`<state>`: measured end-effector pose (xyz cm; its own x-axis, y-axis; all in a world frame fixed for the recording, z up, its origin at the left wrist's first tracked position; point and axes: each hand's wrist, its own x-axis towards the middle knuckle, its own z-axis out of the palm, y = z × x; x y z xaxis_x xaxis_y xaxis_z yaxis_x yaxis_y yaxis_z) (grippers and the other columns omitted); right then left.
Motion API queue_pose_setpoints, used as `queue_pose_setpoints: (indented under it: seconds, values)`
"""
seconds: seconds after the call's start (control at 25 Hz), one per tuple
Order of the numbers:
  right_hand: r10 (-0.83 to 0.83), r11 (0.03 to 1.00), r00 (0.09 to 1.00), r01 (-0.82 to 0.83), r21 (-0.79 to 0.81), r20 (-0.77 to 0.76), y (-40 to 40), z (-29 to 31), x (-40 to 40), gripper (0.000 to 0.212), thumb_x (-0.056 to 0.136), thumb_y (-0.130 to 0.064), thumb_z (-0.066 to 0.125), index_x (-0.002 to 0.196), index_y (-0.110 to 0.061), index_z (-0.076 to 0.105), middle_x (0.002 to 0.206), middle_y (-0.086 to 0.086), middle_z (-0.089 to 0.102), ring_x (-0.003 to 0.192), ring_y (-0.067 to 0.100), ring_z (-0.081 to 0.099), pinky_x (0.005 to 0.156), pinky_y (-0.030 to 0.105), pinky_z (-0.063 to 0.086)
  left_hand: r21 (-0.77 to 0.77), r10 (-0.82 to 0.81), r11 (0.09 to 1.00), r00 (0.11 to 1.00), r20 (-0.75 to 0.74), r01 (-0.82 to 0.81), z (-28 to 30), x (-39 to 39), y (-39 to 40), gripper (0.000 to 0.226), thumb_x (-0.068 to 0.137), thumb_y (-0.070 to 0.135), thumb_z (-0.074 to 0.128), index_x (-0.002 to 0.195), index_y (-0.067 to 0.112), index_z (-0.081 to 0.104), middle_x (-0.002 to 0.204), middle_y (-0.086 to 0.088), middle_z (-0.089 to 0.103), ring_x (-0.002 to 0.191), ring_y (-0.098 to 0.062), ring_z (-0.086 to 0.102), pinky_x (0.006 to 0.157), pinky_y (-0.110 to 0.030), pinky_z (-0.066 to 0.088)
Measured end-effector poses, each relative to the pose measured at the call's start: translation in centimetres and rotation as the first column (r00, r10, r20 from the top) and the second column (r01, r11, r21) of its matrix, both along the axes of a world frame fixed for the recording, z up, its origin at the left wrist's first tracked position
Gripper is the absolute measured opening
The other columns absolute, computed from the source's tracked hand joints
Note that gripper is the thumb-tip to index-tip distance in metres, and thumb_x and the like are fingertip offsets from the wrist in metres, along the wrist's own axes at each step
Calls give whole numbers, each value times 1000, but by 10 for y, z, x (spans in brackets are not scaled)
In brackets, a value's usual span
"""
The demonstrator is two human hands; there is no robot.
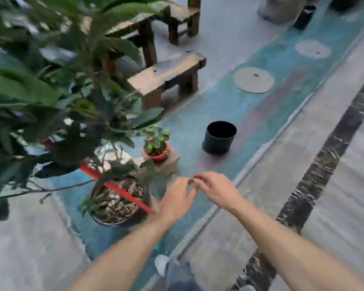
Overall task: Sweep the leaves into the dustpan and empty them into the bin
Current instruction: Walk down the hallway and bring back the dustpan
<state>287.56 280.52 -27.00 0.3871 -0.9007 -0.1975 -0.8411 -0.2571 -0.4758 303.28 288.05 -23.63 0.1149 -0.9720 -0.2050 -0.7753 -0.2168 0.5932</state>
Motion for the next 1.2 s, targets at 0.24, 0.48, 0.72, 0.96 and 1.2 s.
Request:
queue_pose_setpoints:
  seconds: [0.24,0.48,0.72,0.96,1.2]
  values:
    - [-485,809,872,476,-345,68,61,97,-310,32,93,-43,52,112,-24,69,111,-2,71,108,20,63,86,32,48,-251,-528,800,838,137,545,50,-285,-54,61,85,62,35,128,22,54,126,2,57,118,-18,56,97,-37,47]
    - [-874,393,484,753,-528,41,197,130,-562,47,88,-56,44,115,-26,67,115,-1,70,107,25,62,89,38,48,-346,-837,383,480,262,857,105,-532,-51,66,86,63,35,136,23,49,137,0,51,125,-21,50,103,-39,43]
    - [-990,90,136,799,-594,33,312,138,-658,53,84,-59,43,119,-25,65,118,-3,66,115,22,57,88,38,47,-433,-899,85,257,356,897,123,-678,-37,64,86,64,36,136,26,47,139,3,49,130,-19,45,107,-44,38]
    - [-1000,21,30,819,-574,7,306,140,-734,58,84,-62,38,127,-27,58,124,-5,63,120,19,53,91,38,44,-433,-923,49,206,324,900,113,-780,-60,62,88,64,34,138,29,43,140,6,47,132,-16,42,107,-40,31]
    - [-997,78,68,825,-560,-39,221,143,-858,52,89,-58,49,132,-29,53,128,-5,60,124,18,49,93,39,41,-491,-920,123,285,271,863,104,-893,-142,64,86,63,37,137,26,46,139,4,48,129,-18,46,104,-43,35]
